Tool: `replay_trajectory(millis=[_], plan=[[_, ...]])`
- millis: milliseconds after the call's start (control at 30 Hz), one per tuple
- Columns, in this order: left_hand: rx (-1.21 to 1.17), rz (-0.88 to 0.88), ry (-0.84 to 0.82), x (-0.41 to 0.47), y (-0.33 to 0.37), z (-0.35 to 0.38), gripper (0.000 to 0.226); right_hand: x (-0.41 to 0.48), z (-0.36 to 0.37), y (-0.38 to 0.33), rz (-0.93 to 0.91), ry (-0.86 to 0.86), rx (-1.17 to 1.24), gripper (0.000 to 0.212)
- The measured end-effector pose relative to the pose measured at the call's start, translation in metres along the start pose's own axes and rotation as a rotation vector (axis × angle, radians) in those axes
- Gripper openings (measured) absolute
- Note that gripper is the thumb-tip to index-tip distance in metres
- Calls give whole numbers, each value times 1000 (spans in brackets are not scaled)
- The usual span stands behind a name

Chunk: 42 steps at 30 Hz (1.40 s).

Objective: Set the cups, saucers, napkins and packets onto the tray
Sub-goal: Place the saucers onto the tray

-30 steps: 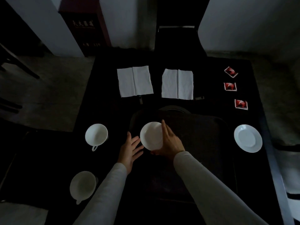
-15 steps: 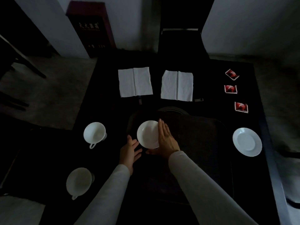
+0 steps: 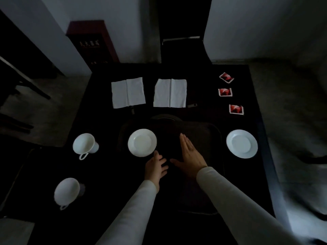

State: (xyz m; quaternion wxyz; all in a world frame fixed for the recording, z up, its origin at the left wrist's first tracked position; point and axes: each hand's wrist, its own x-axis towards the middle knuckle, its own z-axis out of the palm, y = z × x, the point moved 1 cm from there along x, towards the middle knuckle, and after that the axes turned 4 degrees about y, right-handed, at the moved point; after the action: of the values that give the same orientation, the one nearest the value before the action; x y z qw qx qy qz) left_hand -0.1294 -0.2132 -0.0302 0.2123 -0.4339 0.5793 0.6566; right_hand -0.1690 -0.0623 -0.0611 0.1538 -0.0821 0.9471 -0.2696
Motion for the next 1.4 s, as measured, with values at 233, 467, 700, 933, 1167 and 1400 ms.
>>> replay_trajectory(millis=[233,467,700,933,1167,1400], plan=[[103,49,-117,-25,-8,88,61,-41,-57,80,40,55,-25,105],[201,98,-185,-41,-11,156,63,-62,-100,144,115,84,4,105],[275,99,-227,-37,-7,208,65,-56,-123,194,139,103,-26,114],[311,46,-250,-23,-4,245,66,-36,-126,228,157,34,-67,132],[286,21,-178,-6,-6,261,61,-24,-123,248,139,4,-58,142],[255,17,-161,0,-9,262,54,-27,-125,260,61,-15,-23,141]])
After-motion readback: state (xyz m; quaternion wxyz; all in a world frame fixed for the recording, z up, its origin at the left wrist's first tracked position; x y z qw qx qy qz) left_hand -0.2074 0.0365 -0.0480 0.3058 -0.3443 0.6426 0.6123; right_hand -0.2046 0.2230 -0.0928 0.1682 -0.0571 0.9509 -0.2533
